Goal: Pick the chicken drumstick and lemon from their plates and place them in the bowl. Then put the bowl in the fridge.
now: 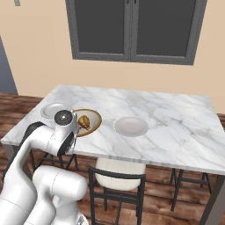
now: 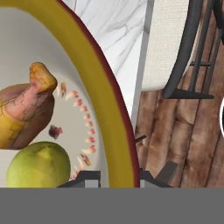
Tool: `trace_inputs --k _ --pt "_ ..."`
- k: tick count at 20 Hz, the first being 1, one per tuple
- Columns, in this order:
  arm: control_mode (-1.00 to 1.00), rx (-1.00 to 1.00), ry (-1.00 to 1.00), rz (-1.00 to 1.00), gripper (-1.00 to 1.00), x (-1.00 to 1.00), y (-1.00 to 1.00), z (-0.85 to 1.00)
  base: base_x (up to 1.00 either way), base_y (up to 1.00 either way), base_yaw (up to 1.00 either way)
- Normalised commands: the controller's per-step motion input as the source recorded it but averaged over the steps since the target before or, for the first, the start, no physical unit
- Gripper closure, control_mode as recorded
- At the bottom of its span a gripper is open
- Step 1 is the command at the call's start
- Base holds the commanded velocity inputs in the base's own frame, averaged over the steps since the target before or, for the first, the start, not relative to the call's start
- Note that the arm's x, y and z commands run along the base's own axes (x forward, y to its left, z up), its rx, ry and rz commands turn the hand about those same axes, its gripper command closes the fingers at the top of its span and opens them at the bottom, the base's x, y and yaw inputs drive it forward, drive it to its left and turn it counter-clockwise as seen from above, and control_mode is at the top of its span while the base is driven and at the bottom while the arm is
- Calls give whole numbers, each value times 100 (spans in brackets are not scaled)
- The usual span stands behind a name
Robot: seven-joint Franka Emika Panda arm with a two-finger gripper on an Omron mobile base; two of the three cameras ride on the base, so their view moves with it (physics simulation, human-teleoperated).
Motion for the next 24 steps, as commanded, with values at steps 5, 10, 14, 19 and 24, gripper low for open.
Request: trace_inputs --k 5,10,14,19,24 --pt "100 0 0 0 100 0 0 0 0 0 0" --pt "100 0 0 0 100 0 0 0 -17 0 3" --pt "100 0 0 0 100 0 0 0 -62 -3 7" --pt "100 0 0 0 100 0 0 0 -48 0 22" --pt "100 0 0 0 100 0 0 0 -26 2 56"
